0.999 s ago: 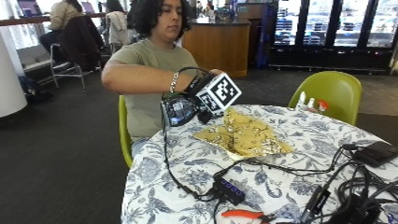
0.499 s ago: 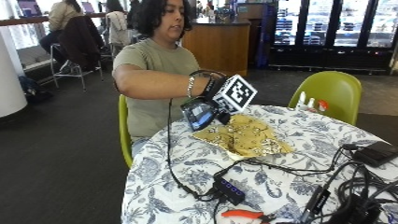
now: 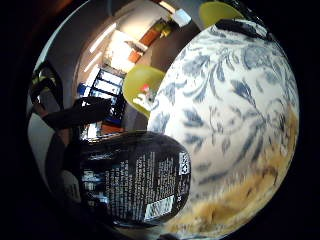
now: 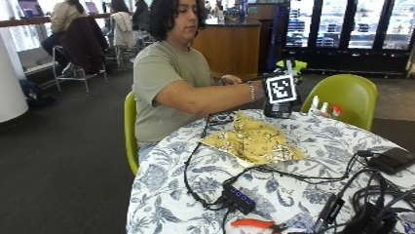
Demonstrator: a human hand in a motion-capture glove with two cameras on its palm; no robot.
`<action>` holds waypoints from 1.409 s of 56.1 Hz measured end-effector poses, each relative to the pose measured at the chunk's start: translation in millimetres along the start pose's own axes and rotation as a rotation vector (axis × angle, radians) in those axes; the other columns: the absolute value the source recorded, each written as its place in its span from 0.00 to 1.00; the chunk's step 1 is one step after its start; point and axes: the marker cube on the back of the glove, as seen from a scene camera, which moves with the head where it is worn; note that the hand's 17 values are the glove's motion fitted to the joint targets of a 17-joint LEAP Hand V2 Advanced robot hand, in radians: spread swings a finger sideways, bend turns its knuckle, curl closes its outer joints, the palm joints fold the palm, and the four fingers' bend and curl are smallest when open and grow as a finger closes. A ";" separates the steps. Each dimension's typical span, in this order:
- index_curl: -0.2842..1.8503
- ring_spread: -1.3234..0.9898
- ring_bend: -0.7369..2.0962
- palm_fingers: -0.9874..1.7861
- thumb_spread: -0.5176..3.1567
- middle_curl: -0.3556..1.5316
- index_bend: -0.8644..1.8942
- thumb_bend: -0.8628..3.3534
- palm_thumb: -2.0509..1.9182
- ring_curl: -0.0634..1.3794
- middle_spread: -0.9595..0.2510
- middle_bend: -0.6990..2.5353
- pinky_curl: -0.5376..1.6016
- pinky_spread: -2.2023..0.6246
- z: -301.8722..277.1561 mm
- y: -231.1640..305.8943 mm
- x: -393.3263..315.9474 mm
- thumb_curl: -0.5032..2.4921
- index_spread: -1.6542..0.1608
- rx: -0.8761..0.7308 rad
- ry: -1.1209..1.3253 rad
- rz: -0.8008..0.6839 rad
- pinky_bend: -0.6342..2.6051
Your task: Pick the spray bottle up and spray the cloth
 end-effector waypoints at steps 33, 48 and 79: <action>0.44 0.50 0.52 0.85 0.27 0.51 0.43 0.20 0.77 0.39 0.65 0.42 0.45 0.69 28.4 -29.6 55.6 0.45 0.76 0.068 0.022 -0.154 0.34; 0.44 0.49 0.52 0.85 0.24 0.51 0.44 0.20 0.77 0.39 0.65 0.43 0.45 0.69 27.3 -25.2 59.9 0.46 0.76 0.024 0.005 -0.139 0.34; 0.32 0.52 0.37 0.45 0.41 0.40 0.36 0.20 0.69 0.29 0.72 0.28 0.43 0.84 -124.5 157.7 46.5 0.35 0.71 -0.455 0.635 0.039 0.31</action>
